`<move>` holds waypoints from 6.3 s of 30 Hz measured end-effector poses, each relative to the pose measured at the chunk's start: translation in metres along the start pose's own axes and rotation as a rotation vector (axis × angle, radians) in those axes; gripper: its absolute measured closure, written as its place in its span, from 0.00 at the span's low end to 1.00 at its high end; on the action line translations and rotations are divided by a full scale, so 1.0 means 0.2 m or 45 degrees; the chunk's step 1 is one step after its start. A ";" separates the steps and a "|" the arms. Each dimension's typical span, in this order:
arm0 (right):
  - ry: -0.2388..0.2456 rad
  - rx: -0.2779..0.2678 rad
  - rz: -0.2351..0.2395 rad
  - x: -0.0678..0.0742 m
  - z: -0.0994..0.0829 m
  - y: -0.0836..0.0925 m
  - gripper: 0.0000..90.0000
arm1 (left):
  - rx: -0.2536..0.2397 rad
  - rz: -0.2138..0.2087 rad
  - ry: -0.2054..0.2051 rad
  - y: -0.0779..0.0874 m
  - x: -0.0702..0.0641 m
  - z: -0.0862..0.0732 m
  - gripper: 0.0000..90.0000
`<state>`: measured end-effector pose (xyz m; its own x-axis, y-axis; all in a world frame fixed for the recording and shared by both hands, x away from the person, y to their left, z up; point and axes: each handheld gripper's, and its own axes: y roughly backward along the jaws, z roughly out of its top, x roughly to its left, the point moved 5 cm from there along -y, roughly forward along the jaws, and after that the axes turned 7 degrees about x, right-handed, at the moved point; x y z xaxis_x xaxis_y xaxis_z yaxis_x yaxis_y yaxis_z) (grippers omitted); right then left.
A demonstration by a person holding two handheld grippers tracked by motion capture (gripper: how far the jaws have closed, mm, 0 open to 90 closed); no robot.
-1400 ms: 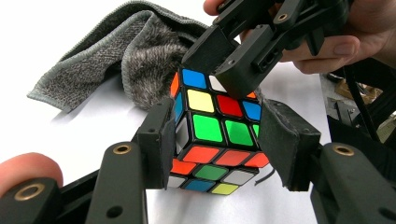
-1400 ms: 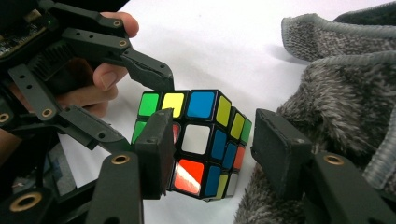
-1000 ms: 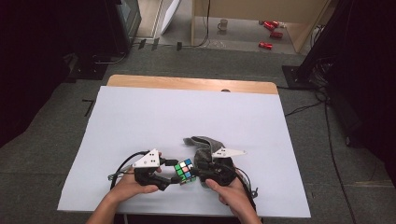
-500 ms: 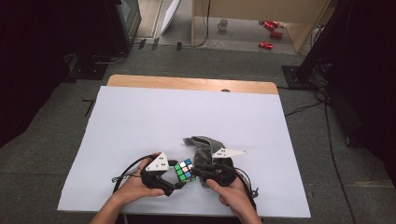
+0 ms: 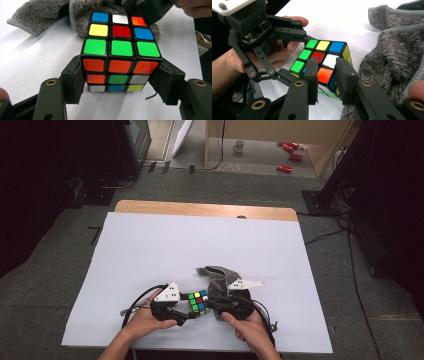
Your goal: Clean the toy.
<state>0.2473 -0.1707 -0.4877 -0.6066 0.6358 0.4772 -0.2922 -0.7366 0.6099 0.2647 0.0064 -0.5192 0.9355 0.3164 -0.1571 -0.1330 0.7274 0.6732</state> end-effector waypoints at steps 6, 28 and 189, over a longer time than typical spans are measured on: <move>0.034 -0.015 0.019 0.02 0.00 0.00 0.70 | -0.034 -0.028 0.048 0.03 0.03 0.01 0.38; 0.303 -0.065 -0.130 0.00 -0.02 -0.01 0.48 | -0.111 -0.096 0.256 0.17 0.15 0.00 0.38; -0.123 -0.087 -0.004 -0.01 0.07 -0.12 0.79 | -0.143 0.359 -0.233 0.04 0.04 0.01 0.35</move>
<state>0.2657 -0.1504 -0.4934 -0.5324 0.6550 0.5362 -0.3455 -0.7464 0.5687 0.2719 0.0129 -0.5139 0.8986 0.4074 0.1630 -0.4203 0.6926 0.5862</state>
